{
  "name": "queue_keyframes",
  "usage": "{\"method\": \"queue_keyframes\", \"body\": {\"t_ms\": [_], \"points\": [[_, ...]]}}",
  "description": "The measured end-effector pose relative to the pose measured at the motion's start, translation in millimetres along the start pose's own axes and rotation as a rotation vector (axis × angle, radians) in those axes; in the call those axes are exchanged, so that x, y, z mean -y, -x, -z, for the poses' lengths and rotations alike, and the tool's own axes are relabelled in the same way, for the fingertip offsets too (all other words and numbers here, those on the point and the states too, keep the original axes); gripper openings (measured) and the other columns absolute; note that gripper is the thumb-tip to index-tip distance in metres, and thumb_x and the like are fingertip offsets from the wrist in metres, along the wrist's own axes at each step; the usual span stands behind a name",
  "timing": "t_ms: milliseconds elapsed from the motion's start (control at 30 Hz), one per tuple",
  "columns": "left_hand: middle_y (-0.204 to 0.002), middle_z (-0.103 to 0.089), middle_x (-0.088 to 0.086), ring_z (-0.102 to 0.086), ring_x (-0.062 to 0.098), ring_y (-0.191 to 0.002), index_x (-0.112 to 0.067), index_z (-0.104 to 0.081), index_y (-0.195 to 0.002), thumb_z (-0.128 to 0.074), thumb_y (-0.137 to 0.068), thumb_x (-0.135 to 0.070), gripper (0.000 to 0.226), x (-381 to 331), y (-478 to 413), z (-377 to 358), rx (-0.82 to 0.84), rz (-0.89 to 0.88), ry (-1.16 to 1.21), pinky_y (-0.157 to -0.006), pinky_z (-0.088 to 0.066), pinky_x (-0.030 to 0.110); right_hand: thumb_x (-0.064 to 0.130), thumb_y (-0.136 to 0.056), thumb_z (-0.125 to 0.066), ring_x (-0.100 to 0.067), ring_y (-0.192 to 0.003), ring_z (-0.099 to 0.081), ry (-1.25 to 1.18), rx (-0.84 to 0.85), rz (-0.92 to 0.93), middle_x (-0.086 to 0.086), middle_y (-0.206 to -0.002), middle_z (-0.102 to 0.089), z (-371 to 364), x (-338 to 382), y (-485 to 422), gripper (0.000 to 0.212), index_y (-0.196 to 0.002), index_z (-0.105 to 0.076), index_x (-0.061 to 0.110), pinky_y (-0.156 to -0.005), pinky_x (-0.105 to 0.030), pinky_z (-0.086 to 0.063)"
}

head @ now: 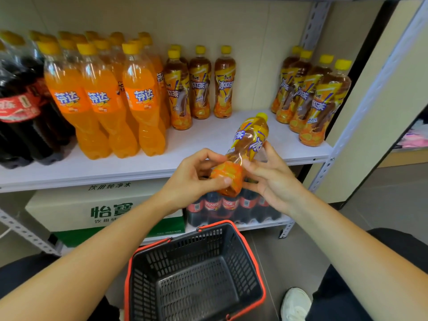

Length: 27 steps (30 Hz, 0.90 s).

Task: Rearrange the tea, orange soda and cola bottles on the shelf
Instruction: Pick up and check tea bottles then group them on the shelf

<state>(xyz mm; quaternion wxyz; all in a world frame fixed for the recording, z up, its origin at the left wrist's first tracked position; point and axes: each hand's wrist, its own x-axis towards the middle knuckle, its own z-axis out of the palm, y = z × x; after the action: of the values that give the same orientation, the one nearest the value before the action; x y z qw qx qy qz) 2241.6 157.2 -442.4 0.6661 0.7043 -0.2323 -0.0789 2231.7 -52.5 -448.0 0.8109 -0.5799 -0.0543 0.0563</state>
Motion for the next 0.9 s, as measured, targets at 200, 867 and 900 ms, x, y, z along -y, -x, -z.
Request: {"method": "queue_keyframes", "body": {"t_ms": [200, 867, 900], "points": [[-0.123, -0.071, 0.004, -0.065, 0.015, -0.122, -0.015, -0.066, -0.116, -0.077, -0.085, 0.005, 0.038, 3, -7, 1, 0.052, -0.066, -0.115, -0.098, -0.056, 0.033, -0.001, -0.073, -0.084, -0.035, -0.112, -0.07, 0.183, -0.099, 0.237, -0.016, -0.121, -0.073, 8, 15, -10, 0.113, -0.159, -0.023, 0.041, -0.091, -0.05, -0.059], [-0.152, -0.044, -0.001, -0.044, 0.027, -0.14, -0.027, -0.018, -0.158, -0.077, -0.087, -0.017, 0.093, 47, -153, 68, -0.653, 0.021, -0.269, -0.118, -0.036, 0.048, 0.03, -0.079, -0.088, -0.019, -0.102, -0.067, 0.809, -0.609, 0.453, -0.002, -0.118, -0.07, 77, 13, -99, 0.08, -0.149, -0.049, 0.024, -0.09, -0.038, -0.057], [-0.154, -0.041, -0.001, -0.042, 0.026, -0.141, -0.029, -0.014, -0.159, -0.077, -0.087, -0.018, 0.096, 49, -157, 69, -0.651, 0.022, -0.287, -0.119, -0.035, 0.05, 0.033, -0.079, -0.087, -0.022, -0.096, -0.068, 0.821, -0.664, 0.435, -0.004, -0.109, -0.071, 80, 12, -100, 0.076, -0.145, -0.053, 0.022, -0.088, -0.043, -0.058]]}}
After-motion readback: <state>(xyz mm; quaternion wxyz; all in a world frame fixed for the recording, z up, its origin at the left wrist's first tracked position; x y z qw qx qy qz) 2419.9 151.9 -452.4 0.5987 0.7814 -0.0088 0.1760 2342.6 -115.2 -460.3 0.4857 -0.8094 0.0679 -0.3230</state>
